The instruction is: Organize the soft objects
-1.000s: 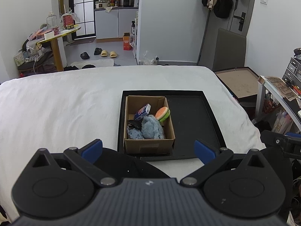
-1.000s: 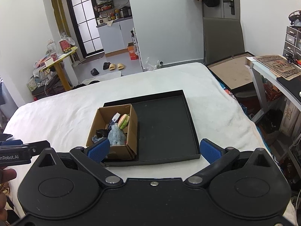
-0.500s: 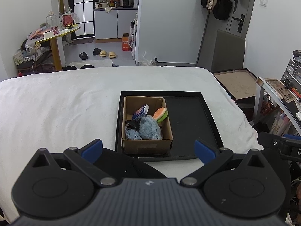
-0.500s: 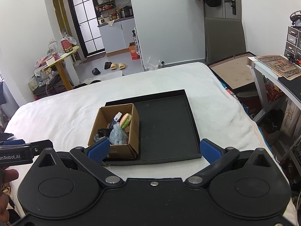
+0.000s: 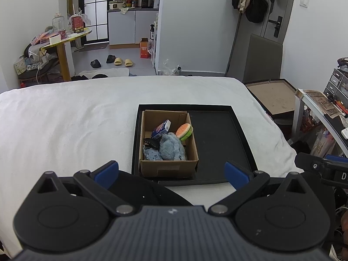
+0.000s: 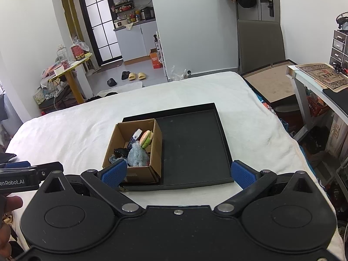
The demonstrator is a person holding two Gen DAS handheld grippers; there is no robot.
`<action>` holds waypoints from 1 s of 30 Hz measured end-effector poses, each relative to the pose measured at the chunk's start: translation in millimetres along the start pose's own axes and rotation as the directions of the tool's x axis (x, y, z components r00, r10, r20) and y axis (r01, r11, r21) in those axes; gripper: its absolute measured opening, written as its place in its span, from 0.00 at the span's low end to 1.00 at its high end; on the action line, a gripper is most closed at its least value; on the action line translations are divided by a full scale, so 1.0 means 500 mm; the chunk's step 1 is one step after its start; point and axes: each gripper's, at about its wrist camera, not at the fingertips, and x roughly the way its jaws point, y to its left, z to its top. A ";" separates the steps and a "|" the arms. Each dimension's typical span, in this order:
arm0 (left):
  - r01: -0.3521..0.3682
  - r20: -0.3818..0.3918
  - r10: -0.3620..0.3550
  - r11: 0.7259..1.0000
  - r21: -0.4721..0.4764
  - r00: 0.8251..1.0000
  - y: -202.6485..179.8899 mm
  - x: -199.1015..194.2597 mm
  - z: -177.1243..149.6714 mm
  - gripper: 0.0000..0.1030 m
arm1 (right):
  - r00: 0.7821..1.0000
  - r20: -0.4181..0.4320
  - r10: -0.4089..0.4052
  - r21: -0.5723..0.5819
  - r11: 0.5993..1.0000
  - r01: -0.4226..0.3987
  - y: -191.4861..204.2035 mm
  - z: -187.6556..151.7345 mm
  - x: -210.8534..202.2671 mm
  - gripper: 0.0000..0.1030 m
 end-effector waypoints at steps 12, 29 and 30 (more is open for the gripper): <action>0.004 0.004 -0.004 1.000 0.002 1.000 -0.002 0.000 -0.002 1.00 | 1.000 -0.001 -0.005 -0.013 1.000 0.005 -0.001 -0.001 0.000 1.00; 0.000 0.014 0.000 1.000 -0.003 1.000 -0.005 0.004 -0.006 1.00 | 1.000 -0.009 -0.005 -0.008 1.000 0.005 -0.005 0.000 0.006 1.00; 0.002 0.016 -0.002 1.000 -0.003 1.000 -0.006 0.004 -0.006 1.00 | 1.000 -0.010 -0.006 -0.006 1.000 0.006 -0.006 0.001 0.007 1.00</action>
